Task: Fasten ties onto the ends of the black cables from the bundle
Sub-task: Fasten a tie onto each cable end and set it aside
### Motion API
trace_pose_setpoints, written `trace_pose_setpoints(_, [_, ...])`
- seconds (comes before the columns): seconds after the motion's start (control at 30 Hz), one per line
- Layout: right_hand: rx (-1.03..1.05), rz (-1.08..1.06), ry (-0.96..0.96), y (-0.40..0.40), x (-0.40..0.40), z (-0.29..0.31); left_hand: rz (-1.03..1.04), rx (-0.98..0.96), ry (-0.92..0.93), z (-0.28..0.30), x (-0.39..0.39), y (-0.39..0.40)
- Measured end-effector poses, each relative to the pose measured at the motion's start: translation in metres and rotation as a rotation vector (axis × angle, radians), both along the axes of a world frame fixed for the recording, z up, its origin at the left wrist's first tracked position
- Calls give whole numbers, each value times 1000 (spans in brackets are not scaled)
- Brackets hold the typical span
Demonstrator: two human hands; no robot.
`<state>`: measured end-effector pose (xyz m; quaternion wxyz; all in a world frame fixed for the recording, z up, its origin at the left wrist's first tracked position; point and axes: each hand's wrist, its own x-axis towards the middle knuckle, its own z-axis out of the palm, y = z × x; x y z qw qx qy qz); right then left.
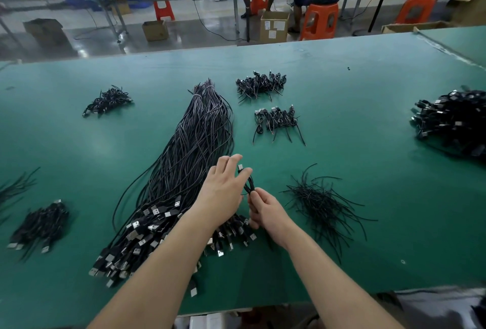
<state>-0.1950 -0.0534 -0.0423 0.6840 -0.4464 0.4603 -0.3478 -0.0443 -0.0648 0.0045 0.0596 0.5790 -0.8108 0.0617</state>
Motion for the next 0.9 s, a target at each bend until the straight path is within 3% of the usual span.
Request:
trace_pose_setpoints(0.37, [-59, 24, 75, -2, 4, -6, -248, -86, -54, 8, 2, 5])
trace_pose_setpoints(0.9, [-52, 71, 149, -4, 2, -6, -189, 76, 84, -2, 5, 1])
